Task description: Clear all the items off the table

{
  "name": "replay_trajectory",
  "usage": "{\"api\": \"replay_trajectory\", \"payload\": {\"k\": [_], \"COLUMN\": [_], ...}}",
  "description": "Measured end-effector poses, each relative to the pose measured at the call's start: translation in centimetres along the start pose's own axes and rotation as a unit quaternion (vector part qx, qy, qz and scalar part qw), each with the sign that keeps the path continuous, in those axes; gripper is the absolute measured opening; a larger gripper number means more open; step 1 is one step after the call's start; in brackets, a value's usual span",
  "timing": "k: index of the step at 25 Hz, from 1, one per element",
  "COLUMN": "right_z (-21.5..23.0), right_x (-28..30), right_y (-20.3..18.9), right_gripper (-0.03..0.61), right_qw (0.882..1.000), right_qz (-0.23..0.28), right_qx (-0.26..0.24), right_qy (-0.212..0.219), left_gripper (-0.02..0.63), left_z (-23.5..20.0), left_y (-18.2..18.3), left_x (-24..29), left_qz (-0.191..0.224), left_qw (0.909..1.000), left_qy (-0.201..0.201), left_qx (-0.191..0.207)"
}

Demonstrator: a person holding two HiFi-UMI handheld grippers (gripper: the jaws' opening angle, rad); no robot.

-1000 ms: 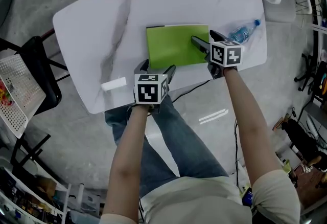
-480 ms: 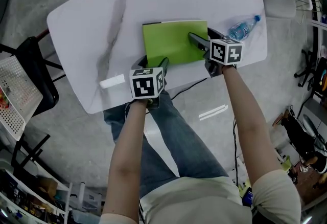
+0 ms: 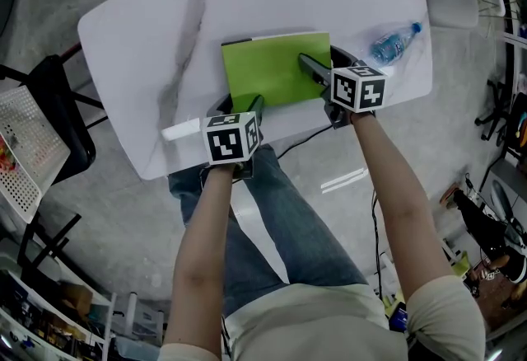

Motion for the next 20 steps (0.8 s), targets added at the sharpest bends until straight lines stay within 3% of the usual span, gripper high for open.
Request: {"api": "replay_trajectory", "payload": {"k": [20], "right_z": [-9.2], "right_x": [-3.9], "right_y": [2.3], "right_gripper": [0.328], "right_qw": [0.998], "right_qz": [0.045], "right_qx": [-0.038], "right_qy": [0.005], "left_gripper": [0.262], "left_z": [-2.8], "left_y": [0.5], "left_x": [-9.1], "left_qz": [0.077], "left_qw": [0.9969], "left_qy": [-0.006], "left_qx": [-0.013]}}
Point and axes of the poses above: the fingertips, and each gripper's own axes: x forward along the fingers, z to its right, y out of its top, the point moved 3 cm from there along -x, backward along the fingers, and after that the axes turned 9 degrees about z, right-handed, at the moved point
